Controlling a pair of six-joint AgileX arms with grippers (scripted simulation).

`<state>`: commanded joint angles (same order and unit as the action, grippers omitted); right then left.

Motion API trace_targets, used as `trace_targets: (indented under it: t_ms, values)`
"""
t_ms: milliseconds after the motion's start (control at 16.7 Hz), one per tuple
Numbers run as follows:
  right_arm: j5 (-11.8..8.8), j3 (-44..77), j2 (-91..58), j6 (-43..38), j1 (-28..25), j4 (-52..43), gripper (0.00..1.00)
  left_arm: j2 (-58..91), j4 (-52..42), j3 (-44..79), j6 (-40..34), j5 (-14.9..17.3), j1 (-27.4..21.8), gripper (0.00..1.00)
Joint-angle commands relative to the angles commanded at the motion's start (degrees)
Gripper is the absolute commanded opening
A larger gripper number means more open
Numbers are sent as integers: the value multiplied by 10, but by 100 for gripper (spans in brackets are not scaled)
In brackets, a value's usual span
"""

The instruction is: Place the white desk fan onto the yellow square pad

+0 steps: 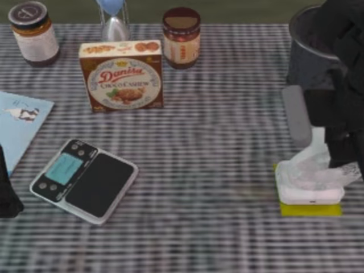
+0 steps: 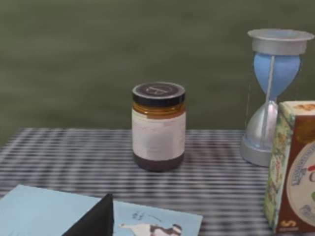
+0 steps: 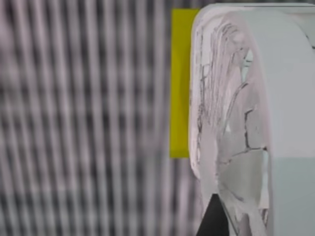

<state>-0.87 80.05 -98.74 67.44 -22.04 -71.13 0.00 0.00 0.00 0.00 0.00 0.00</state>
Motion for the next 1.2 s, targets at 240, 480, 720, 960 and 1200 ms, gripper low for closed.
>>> trace_targets:
  t_ms: [240,480,720,960,1200]
  values:
    - [0,0,0,0,0,0,23,0,0,0,0,0,0,100]
    - [0,0,0,0,0,0,53,0,0,0,0,0,0,100]
    - [0,0,0,0,0,0,83,0,0,0,0,0,0,100]
    - [0,0,0,0,0,0,100,0,0,0,0,0,0,100]
    - [0,0,0,0,0,0,100,0,0,0,0,0,0,100]
